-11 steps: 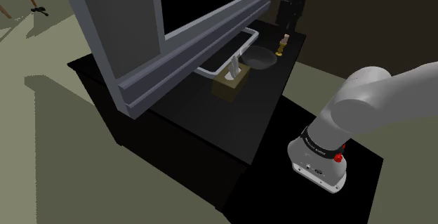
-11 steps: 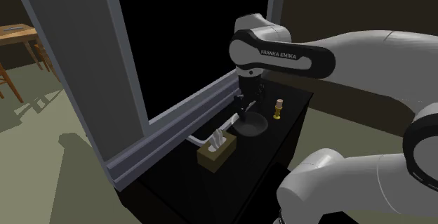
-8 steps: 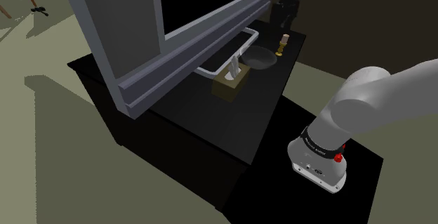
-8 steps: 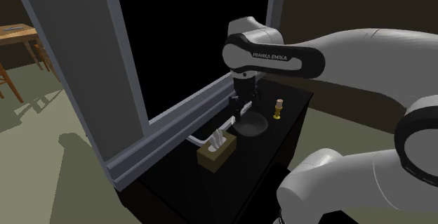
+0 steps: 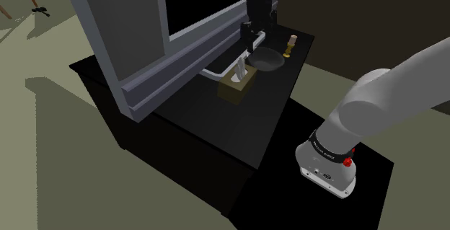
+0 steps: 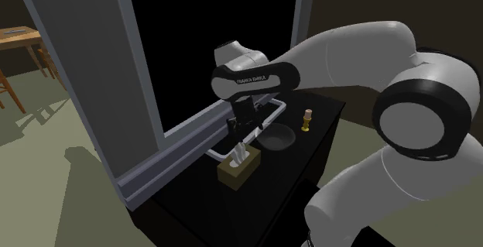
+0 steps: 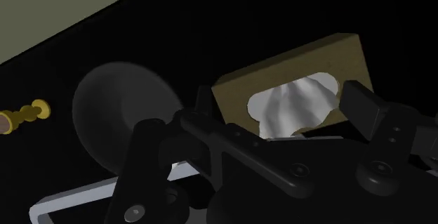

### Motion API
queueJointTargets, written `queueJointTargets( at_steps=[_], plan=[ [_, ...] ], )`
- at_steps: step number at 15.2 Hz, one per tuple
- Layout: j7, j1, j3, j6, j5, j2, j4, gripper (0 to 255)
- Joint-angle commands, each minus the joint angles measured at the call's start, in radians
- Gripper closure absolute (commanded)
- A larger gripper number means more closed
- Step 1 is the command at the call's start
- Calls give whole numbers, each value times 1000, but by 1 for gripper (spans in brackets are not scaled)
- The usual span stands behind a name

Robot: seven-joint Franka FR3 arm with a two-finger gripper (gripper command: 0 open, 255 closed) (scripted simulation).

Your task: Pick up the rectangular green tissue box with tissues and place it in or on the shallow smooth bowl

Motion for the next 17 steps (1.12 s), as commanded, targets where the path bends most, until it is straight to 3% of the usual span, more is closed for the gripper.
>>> queueJointTargets(
  at_steps=[1,7,17],
  plan=[
    [85,-10,33,30,-30,86,35,0],
    [326,-29,91,69,-154,362,187,0],
    [334,-39,77,169,-172,372,97,0]
  ],
)
